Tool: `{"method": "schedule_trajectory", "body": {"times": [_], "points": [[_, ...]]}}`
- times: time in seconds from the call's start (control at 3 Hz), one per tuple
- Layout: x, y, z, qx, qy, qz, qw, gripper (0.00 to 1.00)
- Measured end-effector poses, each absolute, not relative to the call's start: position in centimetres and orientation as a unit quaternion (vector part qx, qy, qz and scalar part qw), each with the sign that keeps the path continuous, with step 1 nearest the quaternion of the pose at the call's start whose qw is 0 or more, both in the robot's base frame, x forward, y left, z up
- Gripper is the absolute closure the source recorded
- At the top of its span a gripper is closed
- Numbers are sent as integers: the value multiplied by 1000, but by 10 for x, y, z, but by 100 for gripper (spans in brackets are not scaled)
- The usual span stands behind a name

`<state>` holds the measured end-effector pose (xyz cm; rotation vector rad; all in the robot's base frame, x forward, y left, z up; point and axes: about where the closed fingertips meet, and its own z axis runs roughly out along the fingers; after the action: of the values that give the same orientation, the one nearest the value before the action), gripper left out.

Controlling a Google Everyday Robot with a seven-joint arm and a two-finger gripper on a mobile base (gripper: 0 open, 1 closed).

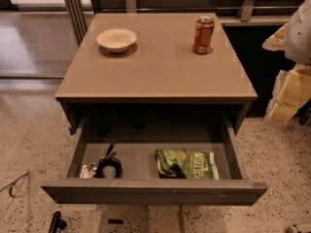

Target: Pick green jalapeno chip bag from top drawer and place on counter

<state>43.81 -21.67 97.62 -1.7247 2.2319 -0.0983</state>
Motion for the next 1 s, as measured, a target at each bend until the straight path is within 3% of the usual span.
{"method": "schedule_trajectory", "body": {"times": [1.0], "points": [[445, -204, 921, -580, 788, 37, 205, 81]]}}
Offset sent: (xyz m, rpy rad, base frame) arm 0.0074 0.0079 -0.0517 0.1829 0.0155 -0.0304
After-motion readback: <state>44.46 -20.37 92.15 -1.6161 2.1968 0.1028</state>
